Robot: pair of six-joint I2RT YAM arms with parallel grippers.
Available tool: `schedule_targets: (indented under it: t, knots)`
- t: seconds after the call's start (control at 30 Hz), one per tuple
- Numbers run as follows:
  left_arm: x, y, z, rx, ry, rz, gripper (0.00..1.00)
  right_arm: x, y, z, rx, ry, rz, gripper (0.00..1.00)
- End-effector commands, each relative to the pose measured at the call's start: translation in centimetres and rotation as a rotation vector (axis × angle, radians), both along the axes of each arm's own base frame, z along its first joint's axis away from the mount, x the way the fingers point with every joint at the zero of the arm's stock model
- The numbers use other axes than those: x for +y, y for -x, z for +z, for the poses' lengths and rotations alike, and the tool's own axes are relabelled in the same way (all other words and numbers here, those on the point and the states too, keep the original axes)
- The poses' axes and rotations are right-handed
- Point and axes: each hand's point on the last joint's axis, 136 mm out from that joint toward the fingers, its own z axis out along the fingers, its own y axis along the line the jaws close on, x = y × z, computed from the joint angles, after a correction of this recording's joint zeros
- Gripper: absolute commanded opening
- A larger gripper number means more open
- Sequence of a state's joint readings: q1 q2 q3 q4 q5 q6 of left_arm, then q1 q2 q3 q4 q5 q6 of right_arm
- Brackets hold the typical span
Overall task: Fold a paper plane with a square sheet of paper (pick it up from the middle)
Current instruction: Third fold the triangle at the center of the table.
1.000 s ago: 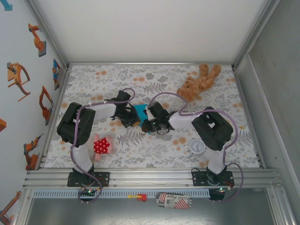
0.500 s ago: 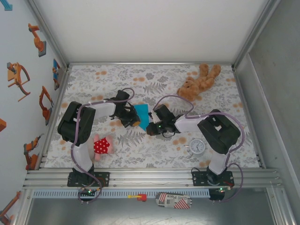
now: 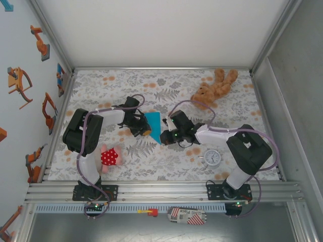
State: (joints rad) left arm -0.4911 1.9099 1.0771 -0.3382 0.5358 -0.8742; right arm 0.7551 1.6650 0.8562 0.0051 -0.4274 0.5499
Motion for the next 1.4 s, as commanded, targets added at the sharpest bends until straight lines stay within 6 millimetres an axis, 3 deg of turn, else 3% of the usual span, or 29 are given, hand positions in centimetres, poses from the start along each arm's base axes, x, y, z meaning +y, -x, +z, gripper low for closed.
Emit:
schedule_targets:
  t: [0.0,0.17,0.3,0.53,0.67,0.8,1.03,1.13,1.37]
  knots:
    - [3.4,2.1,-4.7,0.077,-0.207,0.006,0.09,1.6,-1.4,0.0,0.013,-0.007,-0.003,0.0]
    - [3.1,1.8,-4.2,0.064,-0.188,0.005,0.09,2.9,-2.8,-1.4,0.036,0.017,-0.004,0.0]
    - [2.5,1.1,-3.1,0.031,-0.154,0.001,0.09,2.8,-2.9,-3.1,0.064,0.059,-0.003,0.0]
    - [-0.2,-1.5,2.1,-0.166,-0.02,-0.057,0.11,1.6,-2.3,-5.7,0.118,0.14,-0.02,0.0]
    - [-1.6,-1.6,3.5,-0.254,0.028,-0.105,0.11,1.3,-2.0,-6.5,0.143,0.159,-0.032,0.0]
    - [-2.4,-0.7,2.6,-0.26,0.054,-0.138,0.1,1.3,-1.9,-6.5,0.153,0.156,-0.039,0.0]
    - [-1.8,0.1,0.0,-0.247,0.019,-0.153,0.1,1.0,-1.6,-7.1,0.175,0.169,-0.052,0.0]
    - [-0.7,-0.1,-0.7,-0.278,-0.043,-0.168,0.1,0.6,-1.4,-7.5,0.191,0.187,-0.063,0.0]
    - [4.0,-1.5,-3.0,-0.279,-0.134,-0.12,0.1,-1.3,-0.3,-9.2,0.239,0.268,-0.091,0.0]
